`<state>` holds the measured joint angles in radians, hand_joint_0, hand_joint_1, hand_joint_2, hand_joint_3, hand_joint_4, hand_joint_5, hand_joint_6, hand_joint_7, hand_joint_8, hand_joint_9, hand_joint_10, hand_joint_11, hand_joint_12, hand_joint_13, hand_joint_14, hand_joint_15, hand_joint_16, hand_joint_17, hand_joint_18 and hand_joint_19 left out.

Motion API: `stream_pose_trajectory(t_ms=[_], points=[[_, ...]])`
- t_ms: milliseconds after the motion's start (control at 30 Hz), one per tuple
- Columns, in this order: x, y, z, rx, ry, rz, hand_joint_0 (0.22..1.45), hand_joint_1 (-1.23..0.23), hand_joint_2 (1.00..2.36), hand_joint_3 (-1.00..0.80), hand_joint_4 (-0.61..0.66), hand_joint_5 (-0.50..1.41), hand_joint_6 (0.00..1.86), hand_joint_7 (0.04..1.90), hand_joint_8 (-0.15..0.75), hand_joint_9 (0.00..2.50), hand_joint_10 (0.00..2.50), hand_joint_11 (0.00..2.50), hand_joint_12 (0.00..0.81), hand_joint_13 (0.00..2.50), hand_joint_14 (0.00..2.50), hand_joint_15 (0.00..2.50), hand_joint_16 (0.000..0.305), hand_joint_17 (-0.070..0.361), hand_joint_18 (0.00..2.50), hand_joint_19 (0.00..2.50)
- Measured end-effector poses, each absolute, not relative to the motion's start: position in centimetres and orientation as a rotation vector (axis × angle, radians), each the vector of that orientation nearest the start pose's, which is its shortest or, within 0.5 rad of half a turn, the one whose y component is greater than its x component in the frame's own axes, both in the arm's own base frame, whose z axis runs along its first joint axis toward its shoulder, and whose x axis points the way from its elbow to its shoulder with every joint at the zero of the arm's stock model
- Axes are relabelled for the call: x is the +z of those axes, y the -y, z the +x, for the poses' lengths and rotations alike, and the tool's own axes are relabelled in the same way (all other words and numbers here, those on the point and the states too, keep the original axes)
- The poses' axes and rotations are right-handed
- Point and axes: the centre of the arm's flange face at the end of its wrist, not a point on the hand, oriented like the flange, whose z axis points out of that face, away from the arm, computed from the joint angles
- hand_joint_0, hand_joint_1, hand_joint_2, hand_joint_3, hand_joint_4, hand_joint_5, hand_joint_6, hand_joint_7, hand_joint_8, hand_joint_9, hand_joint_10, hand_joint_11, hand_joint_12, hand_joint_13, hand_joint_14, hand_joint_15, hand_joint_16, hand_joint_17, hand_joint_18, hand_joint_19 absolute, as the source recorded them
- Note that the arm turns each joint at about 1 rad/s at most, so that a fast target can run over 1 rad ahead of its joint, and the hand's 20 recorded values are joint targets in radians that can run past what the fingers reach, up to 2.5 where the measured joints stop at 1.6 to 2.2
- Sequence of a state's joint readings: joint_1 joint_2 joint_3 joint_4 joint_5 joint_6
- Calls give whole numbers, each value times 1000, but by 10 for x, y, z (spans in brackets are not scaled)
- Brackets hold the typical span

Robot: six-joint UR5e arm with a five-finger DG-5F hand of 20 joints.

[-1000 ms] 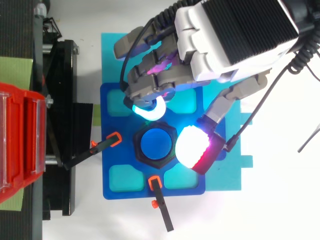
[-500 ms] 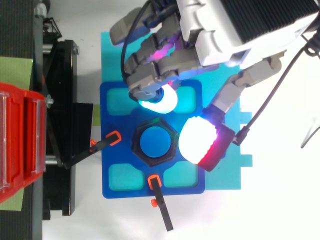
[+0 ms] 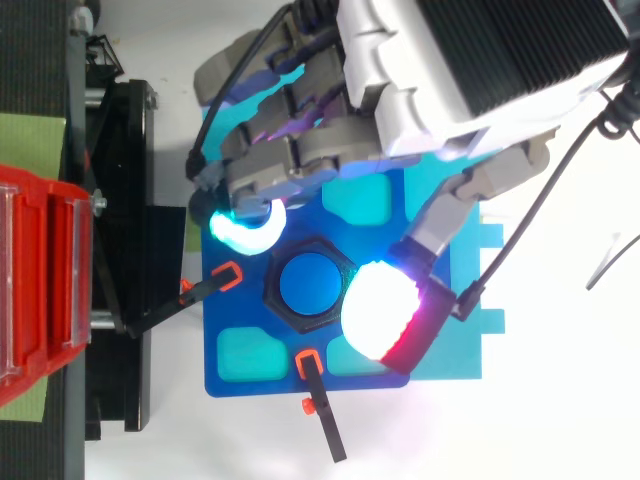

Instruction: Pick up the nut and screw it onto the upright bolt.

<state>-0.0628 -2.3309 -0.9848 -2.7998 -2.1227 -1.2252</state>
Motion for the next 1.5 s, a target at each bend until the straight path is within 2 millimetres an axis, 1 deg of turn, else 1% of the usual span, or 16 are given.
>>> stream_pose_trajectory(t_ms=[67, 100, 167, 200, 233, 267, 300, 433, 600, 733, 833, 967, 1333, 1500], points=[[311, 123, 774, 621, -1441, -168, 509, -254, 1000, -500, 193, -133, 502, 773, 246, 941, 0, 0, 240, 688, 0, 0, 24, 55, 377, 0], [309, 121, 774, 623, -1439, -166, 506, -244, 1000, -500, 184, -136, 502, 738, 239, 869, 0, 0, 245, 636, 0, 0, 25, 57, 347, 0], [303, 115, 774, 628, -1436, -163, 505, -241, 1000, -500, 183, -138, 502, 716, 239, 850, 0, 0, 249, 611, 0, 0, 26, 59, 301, 0], [301, 113, 774, 630, -1437, -162, 502, -228, 1000, -500, 186, -136, 502, 680, 221, 726, 0, 0, 260, 497, 0, 0, 26, 59, 199, 0], [299, 111, 774, 632, -1438, -160, 498, -214, 1000, -500, 184, -134, 502, 672, 213, 675, 0, 0, 264, 442, 0, 0, 27, 61, 54, 0], [296, 109, 774, 633, -1440, -158, 495, -206, 1000, -500, 184, -133, 502, 669, 205, 630, 0, 0, 267, 412, 0, 0, 27, 61, 35, 0], [294, 108, 774, 634, -1441, -156, 493, -196, 1000, -500, 177, -132, 502, 662, 202, 580, 0, 0, 274, 322, 0, 0, 29, 64, 0, 0], [291, 104, 773, 636, -1447, -153, 484, -167, 1000, -500, 170, -138, 501, 641, 189, 472, 0, 0, 291, 206, 0, 0, 31, 71, 0, 0], [289, 103, 773, 638, -1455, -151, 481, -161, 1000, -500, 174, -146, 501, 645, 188, 435, 0, 0, 295, 177, 0, 0, 32, 73, 0, 0], [284, 103, 771, 638, -1466, -147, 482, -166, 1000, -500, 188, -136, 502, 713, 190, 432, 0, 0, 291, 189, 0, 0, 32, 72, 0, 0], [281, 103, 770, 638, -1468, -148, 487, -179, 1000, -500, 227, -110, 503, 840, 211, 462, 0, 0, 286, 220, 0, 0, 30, 68, 0, 0], [279, 102, 769, 638, -1470, -149, 493, -187, 1000, -500, 257, -92, 504, 931, 221, 494, 0, 0, 279, 269, 0, 0, 28, 63, 0, 0], [278, 106, 768, 634, -1476, -149, 507, -216, 1000, -500, 271, -54, 504, 1132, 239, 582, 0, 0, 269, 356, 0, 0, 24, 55, 0, 0], [278, 110, 767, 626, -1478, -149, 514, -228, 1000, -500, 239, -33, 504, 1240, 246, 643, 0, 0, 258, 411, 0, 0, 23, 52, 0, 0]])
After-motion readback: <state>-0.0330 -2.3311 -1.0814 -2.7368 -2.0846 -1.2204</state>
